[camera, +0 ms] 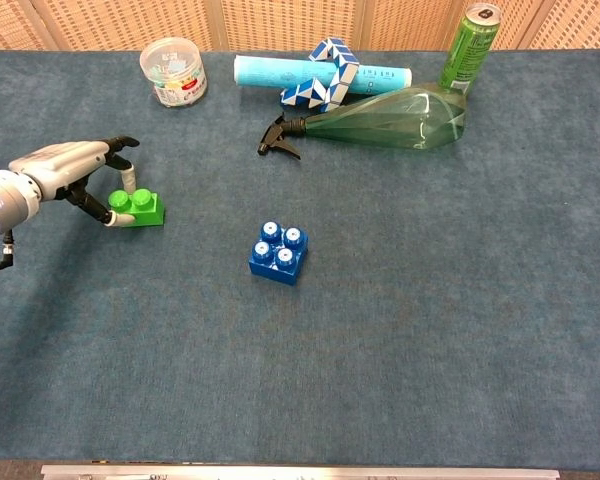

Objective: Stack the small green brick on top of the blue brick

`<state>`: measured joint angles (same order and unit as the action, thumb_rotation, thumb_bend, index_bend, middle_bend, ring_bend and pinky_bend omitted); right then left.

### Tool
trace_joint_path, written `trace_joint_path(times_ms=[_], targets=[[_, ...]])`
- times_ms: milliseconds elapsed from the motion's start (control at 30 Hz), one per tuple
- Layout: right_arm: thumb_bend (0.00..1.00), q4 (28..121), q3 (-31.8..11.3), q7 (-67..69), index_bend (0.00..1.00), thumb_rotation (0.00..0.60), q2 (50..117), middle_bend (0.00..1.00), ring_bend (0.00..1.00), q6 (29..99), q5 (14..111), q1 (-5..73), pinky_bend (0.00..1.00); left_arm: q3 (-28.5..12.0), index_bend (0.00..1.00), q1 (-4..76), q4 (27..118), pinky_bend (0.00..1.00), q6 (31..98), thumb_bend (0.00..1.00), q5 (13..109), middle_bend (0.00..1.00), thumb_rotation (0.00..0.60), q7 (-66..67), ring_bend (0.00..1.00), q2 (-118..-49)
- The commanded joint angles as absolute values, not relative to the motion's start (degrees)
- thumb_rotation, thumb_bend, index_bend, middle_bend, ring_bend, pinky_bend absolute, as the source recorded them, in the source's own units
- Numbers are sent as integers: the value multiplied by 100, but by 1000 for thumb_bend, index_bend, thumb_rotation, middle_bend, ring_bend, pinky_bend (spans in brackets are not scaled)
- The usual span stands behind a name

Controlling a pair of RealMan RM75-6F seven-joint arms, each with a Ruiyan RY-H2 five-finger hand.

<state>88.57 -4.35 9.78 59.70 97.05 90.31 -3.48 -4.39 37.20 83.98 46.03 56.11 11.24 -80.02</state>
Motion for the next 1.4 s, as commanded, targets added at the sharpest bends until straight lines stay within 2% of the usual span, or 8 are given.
trace_joint_path(times_ms=[33,300,500,767,967,1400], targets=[[122,8857,-440,989,56,600,5966,102,64,9693,9016,-345,254,-457,544,3709,8695,71,4715,240,5668,0,600,1178,0,-7829],[121,8841,-439,1048,56,600,5944,102,64,9666,9011,-334,254,-608,549,3726,9751,70,4805,241,5927,0,600,995,0,-7181],[121,8839,-442,1068,56,600,5937,102,64,9646,8993,-327,254,-799,552,3743,10281,70,4427,261,6718,0,600,-149,0,-6751],[121,8831,-458,1105,56,600,5931,102,64,9665,8963,-338,254,-682,550,3851,10130,71,4219,261,7836,0,600,-1082,0,-6777],[121,8818,-466,1147,56,600,5921,102,64,9706,8950,-364,254,-593,549,3963,9935,71,4361,261,8391,0,600,-1346,0,-6987],[122,8781,-575,1235,70,600,5871,102,64,9678,8622,-435,254,-466,548,4165,9173,71,4711,261,8766,0,600,-861,0,-7589]])
